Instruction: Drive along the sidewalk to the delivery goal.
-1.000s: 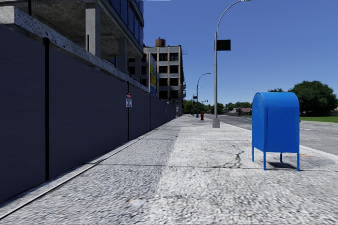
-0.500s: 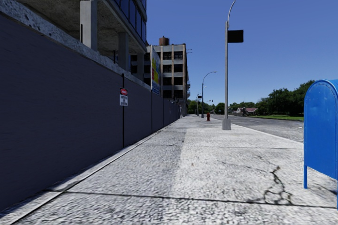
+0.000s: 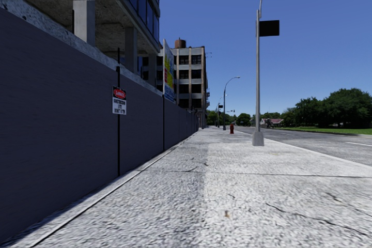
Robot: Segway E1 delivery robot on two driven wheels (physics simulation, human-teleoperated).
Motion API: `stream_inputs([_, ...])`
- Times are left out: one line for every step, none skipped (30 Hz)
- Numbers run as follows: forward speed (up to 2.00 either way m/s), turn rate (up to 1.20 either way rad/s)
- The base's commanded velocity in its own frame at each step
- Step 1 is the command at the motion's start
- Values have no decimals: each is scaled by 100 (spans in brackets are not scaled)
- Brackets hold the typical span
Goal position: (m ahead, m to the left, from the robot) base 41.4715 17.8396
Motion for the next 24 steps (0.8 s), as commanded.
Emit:
stream_inputs([200,-109])
stream_inputs([200,-120])
stream_inputs([200,-120])
stream_inputs([200,-120])
stream_inputs([200,-118])
stream_inputs([200,-118])
stream_inputs([200,-2])
stream_inputs([200,-2])
stream_inputs([200,0])
stream_inputs([200,0])
stream_inputs([200,0])
stream_inputs([200,0])
stream_inputs([200,0])
stream_inputs([200,0])
stream_inputs([200,0])
stream_inputs([200,0])
stream_inputs([200,0])
stream_inputs([200,0])
stream_inputs([200,0])
stream_inputs([200,0])
stream_inputs([200,0])
stream_inputs([200,0])
stream_inputs([200,0])
stream_inputs([200,0])
